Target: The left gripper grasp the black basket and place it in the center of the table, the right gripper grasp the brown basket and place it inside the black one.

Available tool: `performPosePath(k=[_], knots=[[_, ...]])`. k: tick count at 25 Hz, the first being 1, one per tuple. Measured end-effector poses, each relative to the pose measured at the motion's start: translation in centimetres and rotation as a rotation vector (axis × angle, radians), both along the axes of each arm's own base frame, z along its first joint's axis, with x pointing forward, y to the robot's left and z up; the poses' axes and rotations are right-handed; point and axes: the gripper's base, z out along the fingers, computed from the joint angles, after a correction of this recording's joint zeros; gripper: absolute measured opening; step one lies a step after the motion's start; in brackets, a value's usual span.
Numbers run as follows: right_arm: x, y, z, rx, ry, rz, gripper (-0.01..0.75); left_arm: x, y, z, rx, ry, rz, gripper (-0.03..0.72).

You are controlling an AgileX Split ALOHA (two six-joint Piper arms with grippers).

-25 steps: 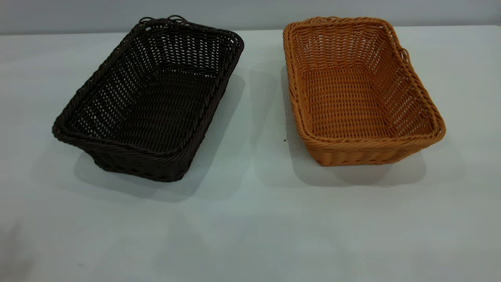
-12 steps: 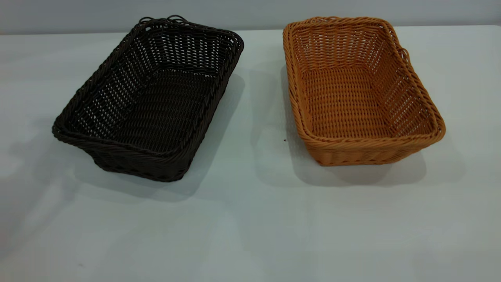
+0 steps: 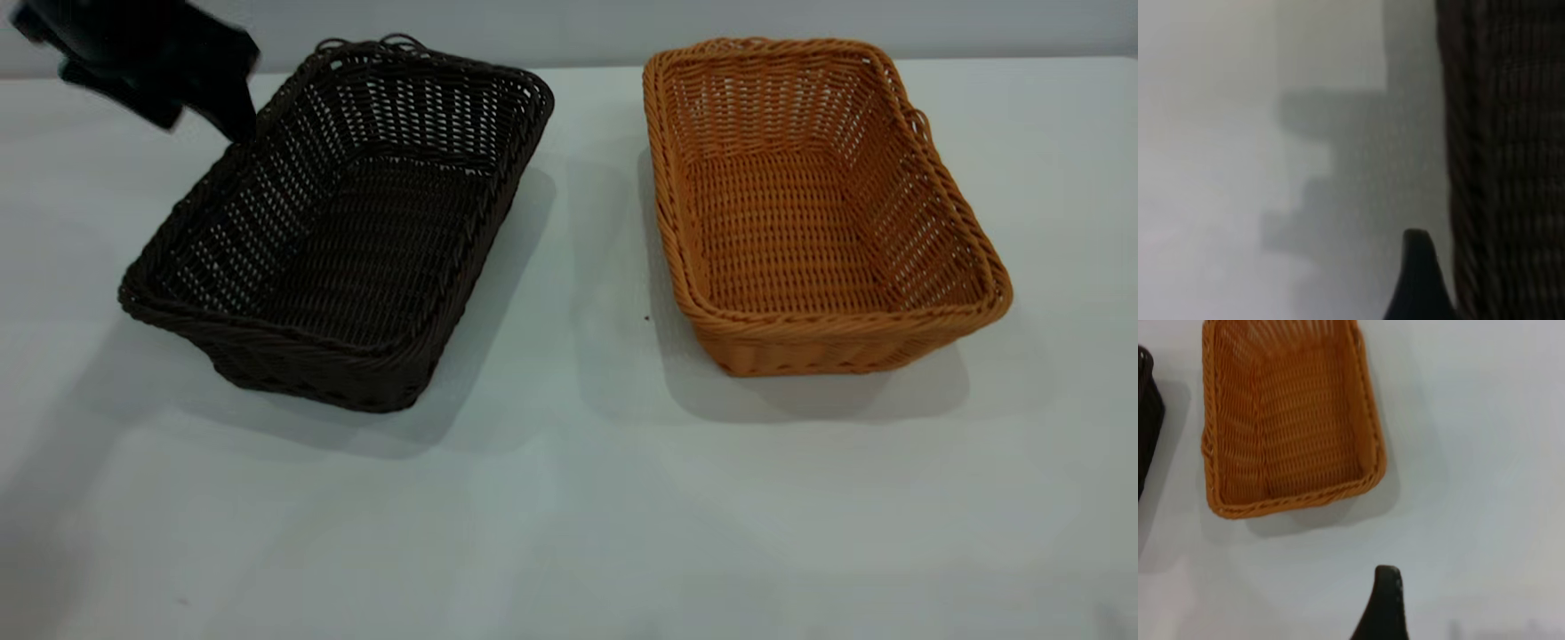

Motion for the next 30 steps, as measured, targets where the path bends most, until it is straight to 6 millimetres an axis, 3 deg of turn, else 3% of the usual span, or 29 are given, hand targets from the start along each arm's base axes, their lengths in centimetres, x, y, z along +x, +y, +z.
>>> performPosePath(k=[8,11,13,16,23,30], knots=[[4.6,0.4,-1.4,0.070,0.167,-0.018,0.594,2.2,-0.3,-5.7,0.000,0.064,0.010,0.452],[7.0,0.5,-1.4,0.093,0.221,-0.027,0.594,2.6,-0.9,-7.1,-0.004,0.074,0.007,0.344],[8.6,0.7,-1.8,0.130,0.268,-0.037,0.594,2.8,-1.2,-7.6,-0.004,0.069,0.001,0.224],[11.1,1.2,-2.7,0.209,0.344,-0.064,0.594,3.0,-1.4,-7.4,-0.020,0.059,0.012,0.087],[16.3,2.6,-7.5,0.430,0.532,-0.136,0.594,3.3,-1.5,-5.4,-0.008,0.038,-0.044,0.084],[19.4,3.9,-14.2,0.710,0.707,-0.336,0.594,4.0,-1.5,-2.1,0.028,-0.073,-0.116,0.083]])
